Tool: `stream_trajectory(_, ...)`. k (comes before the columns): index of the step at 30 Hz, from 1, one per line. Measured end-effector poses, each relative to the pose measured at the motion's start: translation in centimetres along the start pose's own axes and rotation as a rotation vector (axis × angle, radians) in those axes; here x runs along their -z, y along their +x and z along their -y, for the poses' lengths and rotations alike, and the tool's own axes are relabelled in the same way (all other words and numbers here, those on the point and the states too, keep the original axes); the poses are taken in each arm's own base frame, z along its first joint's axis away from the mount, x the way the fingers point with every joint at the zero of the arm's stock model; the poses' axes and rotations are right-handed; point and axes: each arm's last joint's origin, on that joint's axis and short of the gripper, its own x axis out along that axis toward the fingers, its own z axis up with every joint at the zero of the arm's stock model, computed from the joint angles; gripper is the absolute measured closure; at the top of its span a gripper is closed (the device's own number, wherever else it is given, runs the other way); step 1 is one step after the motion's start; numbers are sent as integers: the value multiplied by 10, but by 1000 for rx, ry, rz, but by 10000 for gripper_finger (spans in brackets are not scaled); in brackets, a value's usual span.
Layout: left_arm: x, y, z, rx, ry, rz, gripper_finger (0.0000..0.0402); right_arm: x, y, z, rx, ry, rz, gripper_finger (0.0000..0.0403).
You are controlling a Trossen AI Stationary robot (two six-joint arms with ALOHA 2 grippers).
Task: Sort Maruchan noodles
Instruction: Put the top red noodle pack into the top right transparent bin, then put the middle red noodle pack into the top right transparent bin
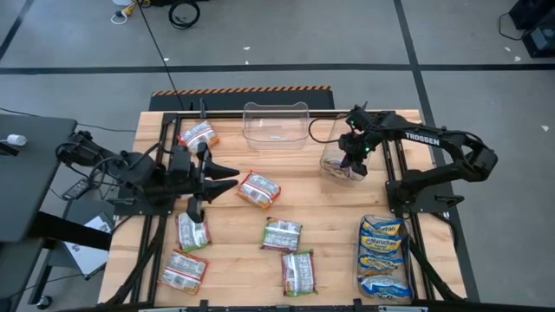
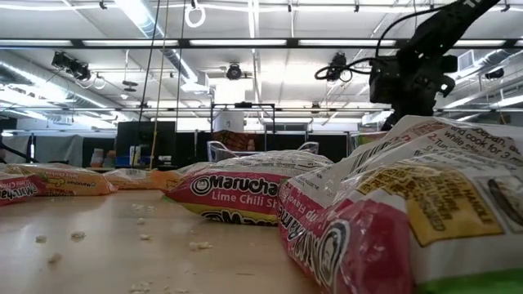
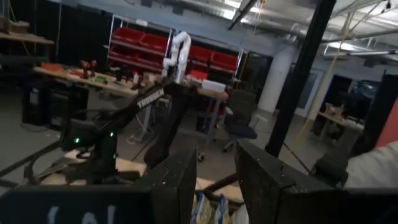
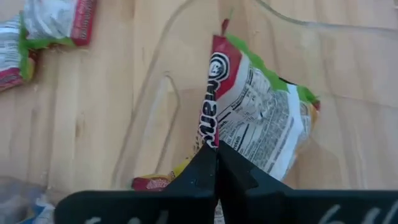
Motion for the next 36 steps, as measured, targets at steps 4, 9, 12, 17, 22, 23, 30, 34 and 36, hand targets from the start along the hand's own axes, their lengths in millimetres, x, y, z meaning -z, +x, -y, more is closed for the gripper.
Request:
stream_trajectory(4,3,7,2,-33,33,26,287,-4,3,-3,28,0,-10,358)
stream_trajectory(9,7,14,-1,-59,48,18,287,-5,6,-8,74,-9,-66,295)
stream_trajectory(12,8,16,-4,-76,52,13,287,-16,-3,-14,173,-13,-78,263)
stream_trajectory(17,10,17,-7,-92,67,-11,287,-44,-34,-37,399,-111,-107,238)
stream_trajectory(22,21,14,-7,-99,77,-110,287,-76,-56,-85,382,-146,15,239)
stream_trajectory(23,24,13,-6,-98,78,-136,287,-81,-56,-98,374,-156,41,240)
stream_trajectory(30,42,0,5,-61,76,-302,287,-103,-9,-188,350,-171,214,240)
stream_trajectory(34,51,-10,16,60,57,-411,287,-104,49,-229,319,-115,206,240)
stream_trajectory(36,53,-16,21,117,45,-454,287,-103,81,-243,322,-93,146,240)
